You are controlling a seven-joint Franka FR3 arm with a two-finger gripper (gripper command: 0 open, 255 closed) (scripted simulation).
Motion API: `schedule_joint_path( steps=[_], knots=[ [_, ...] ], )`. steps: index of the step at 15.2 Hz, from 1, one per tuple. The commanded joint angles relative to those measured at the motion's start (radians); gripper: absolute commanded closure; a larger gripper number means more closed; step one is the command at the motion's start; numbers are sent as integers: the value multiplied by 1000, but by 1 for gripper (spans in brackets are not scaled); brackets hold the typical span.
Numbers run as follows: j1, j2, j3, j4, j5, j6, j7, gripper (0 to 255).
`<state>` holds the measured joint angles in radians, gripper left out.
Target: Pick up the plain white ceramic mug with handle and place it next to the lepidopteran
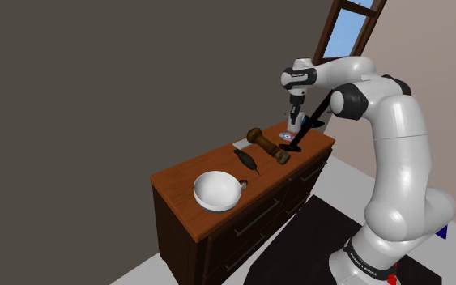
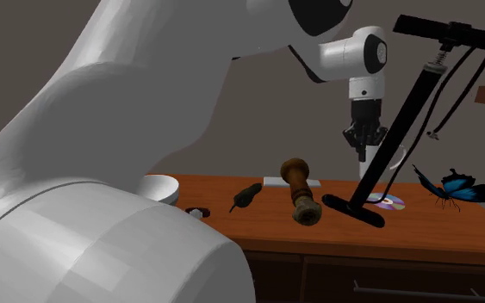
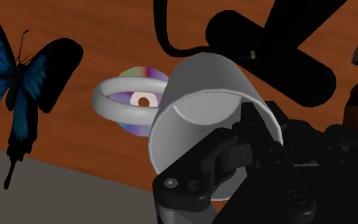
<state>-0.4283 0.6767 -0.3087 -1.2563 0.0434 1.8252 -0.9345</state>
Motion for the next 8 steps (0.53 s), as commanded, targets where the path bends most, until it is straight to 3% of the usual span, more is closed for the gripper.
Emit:
schedule_joint_path(
  steps=[1, 8],
  knots=[
    [1, 5, 1, -21, 1, 26, 1, 255],
    [1, 35, 6, -67, 7, 101, 5, 255]
  ],
)
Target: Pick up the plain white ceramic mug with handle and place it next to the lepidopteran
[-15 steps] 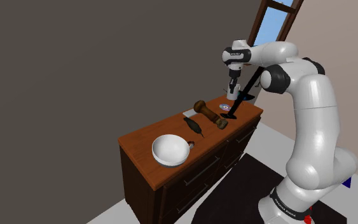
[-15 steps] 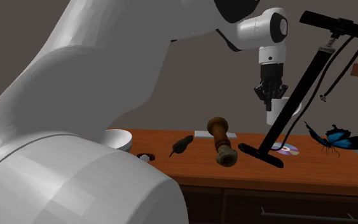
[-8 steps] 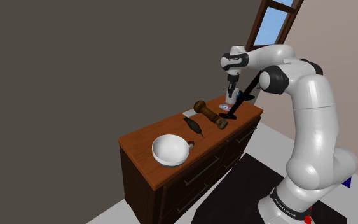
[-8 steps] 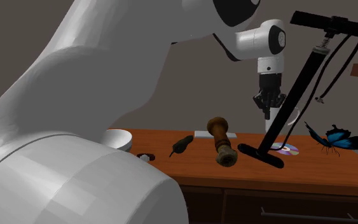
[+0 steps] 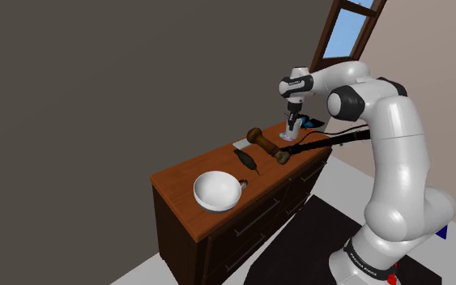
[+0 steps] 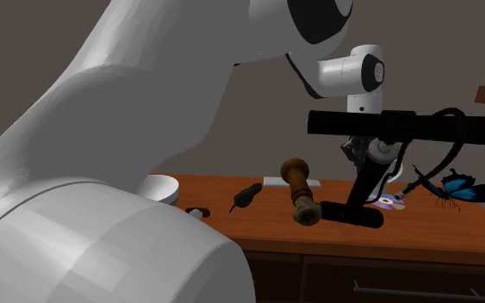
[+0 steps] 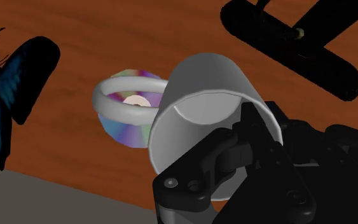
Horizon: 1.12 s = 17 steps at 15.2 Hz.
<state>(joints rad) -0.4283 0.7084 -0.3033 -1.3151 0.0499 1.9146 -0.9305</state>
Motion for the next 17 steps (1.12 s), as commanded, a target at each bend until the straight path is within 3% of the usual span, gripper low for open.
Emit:
schedule_joint_path(
  steps=[1, 8, 16, 17],
  knots=[
    [1, 9, 2, -14, 2, 22, 2, 255],
    [-2, 51, 9, -43, 10, 93, 5, 255],
    [-2, 51, 9, -43, 10, 93, 5, 255],
    [-2, 51, 9, -43, 10, 93, 5, 0]
  ],
)
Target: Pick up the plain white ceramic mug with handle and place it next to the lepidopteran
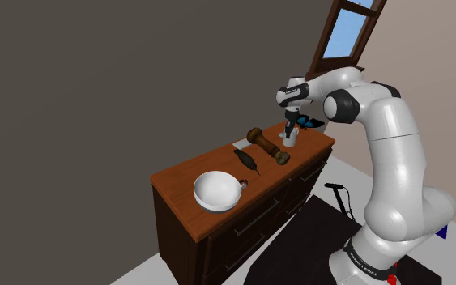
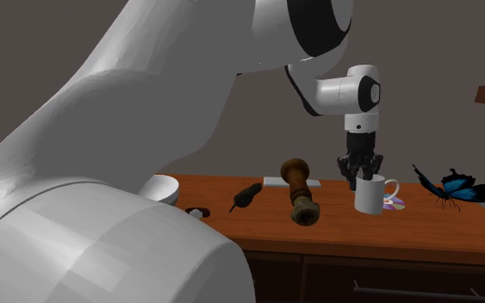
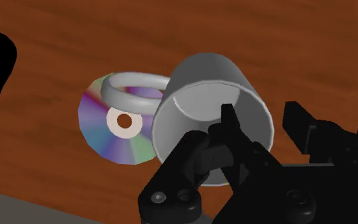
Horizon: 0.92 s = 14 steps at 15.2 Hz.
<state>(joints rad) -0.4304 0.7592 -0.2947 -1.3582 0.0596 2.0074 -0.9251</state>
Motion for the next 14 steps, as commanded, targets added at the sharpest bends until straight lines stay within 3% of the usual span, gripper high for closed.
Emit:
schedule_joint_path(
  steps=[1, 5, 9, 14],
  knots=[
    [0, 0, 0, 0, 0, 0, 0, 0],
    [0, 0, 0, 0, 0, 0, 0, 0],
    [7, -35, -5, 72, -8, -106, 5, 0],
    [6, -35, -5, 72, -8, -106, 5, 0]
  ],
)
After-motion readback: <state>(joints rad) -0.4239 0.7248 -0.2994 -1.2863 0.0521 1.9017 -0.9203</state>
